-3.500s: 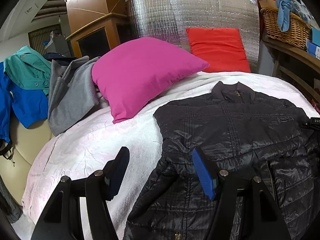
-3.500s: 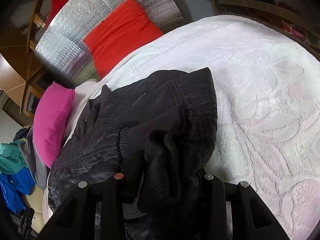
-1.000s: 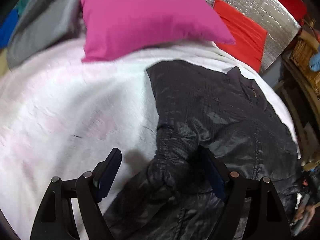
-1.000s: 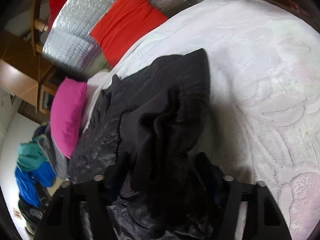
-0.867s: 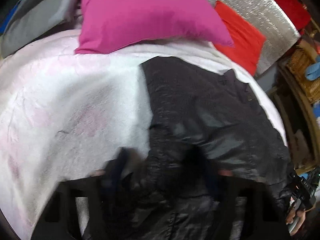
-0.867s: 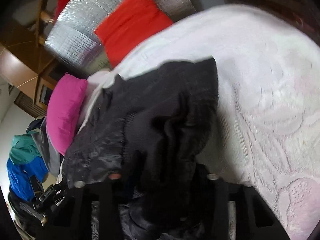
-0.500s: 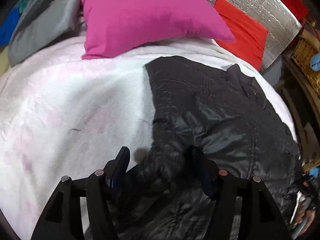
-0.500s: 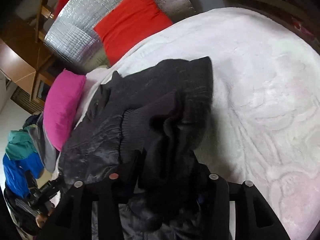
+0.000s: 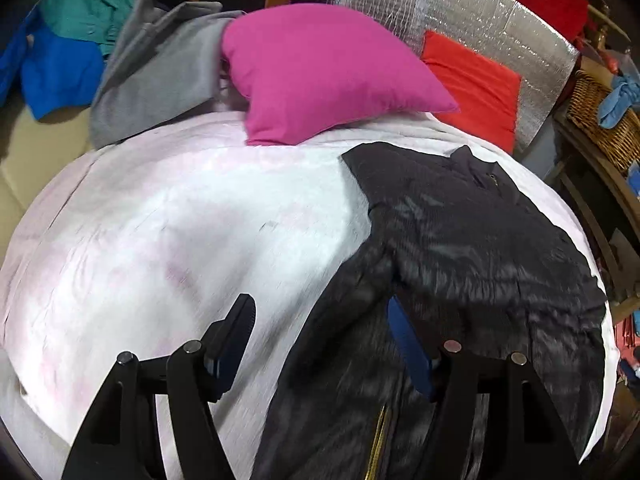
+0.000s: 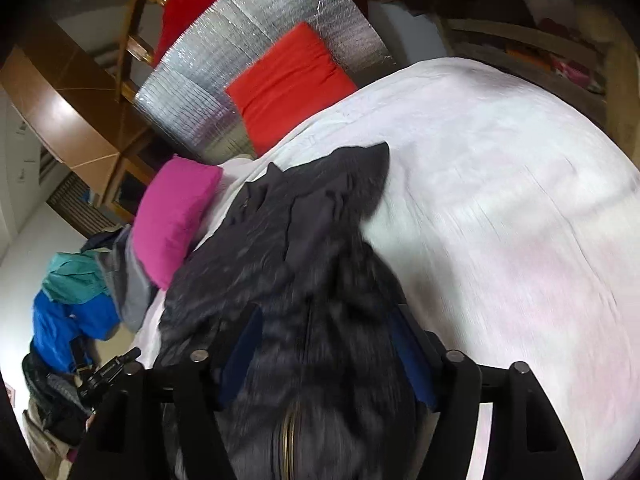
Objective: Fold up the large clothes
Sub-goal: 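Grasp the jacket hem with both grippers and lift it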
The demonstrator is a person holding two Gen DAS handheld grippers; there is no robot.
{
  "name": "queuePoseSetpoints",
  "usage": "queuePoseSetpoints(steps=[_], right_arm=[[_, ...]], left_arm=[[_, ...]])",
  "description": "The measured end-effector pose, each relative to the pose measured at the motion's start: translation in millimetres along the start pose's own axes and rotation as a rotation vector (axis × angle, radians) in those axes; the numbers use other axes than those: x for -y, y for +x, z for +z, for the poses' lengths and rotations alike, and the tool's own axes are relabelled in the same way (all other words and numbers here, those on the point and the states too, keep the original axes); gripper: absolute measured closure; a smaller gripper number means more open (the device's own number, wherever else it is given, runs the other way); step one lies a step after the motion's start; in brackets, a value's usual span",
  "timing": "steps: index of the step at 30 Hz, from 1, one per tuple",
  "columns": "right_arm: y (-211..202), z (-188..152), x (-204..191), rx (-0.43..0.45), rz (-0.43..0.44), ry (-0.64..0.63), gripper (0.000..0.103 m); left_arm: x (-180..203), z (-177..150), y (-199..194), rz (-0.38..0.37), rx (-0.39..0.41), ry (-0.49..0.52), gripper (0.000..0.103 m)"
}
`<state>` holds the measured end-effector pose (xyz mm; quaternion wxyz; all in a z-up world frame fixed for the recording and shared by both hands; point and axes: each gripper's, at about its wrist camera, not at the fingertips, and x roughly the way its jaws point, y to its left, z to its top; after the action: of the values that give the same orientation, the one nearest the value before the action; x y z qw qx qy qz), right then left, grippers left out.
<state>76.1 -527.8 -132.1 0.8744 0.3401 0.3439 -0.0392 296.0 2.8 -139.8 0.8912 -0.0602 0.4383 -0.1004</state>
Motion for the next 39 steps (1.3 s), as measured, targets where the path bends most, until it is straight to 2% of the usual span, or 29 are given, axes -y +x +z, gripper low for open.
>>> queuePoseSetpoints(steps=[3, 7, 12, 14, 18, 26, 30, 34, 36, 37, 39], right_arm=[[-18, -29, 7, -0.024, 0.007, 0.014, 0.03], [-33, -76, 19, -0.106, 0.033, 0.029, 0.027], [-24, -126, 18, -0.248, 0.01, -0.002, 0.027], [-18, -137, 15, -0.294, 0.002, 0.001, 0.027], [-11, -154, 11, -0.346, -0.012, -0.001, 0.027], [14, -175, 16, -0.434, -0.082, 0.022, 0.026], [28, -181, 15, -0.445, -0.104, 0.024, 0.015], [30, -188, 7, -0.422, -0.14, -0.019, 0.012], [30, -195, 3, -0.442, -0.127, -0.018, 0.015], [32, -199, 1, -0.47, -0.107, -0.016, 0.025], [34, -207, -5, -0.506, -0.086, -0.026, 0.031]], left_arm=[[-13, -24, -19, 0.008, 0.002, 0.001, 0.033], [-30, -60, -39, -0.001, -0.023, -0.024, 0.033], [-46, -109, -58, -0.034, -0.09, -0.082, 0.032], [-46, -129, -65, -0.064, -0.115, -0.109, 0.032], [-42, -153, -65, -0.057, -0.161, -0.092, 0.028], [-32, -182, -49, -0.029, -0.286, -0.064, 0.028], [-30, -191, -38, -0.044, -0.345, -0.08, 0.028], [-34, -196, -31, -0.057, -0.381, -0.103, 0.028], [-38, -198, -27, -0.071, -0.398, -0.133, 0.028], [-40, -198, -28, -0.075, -0.397, -0.14, 0.028], [-42, -200, -30, -0.075, -0.388, -0.142, 0.028]])
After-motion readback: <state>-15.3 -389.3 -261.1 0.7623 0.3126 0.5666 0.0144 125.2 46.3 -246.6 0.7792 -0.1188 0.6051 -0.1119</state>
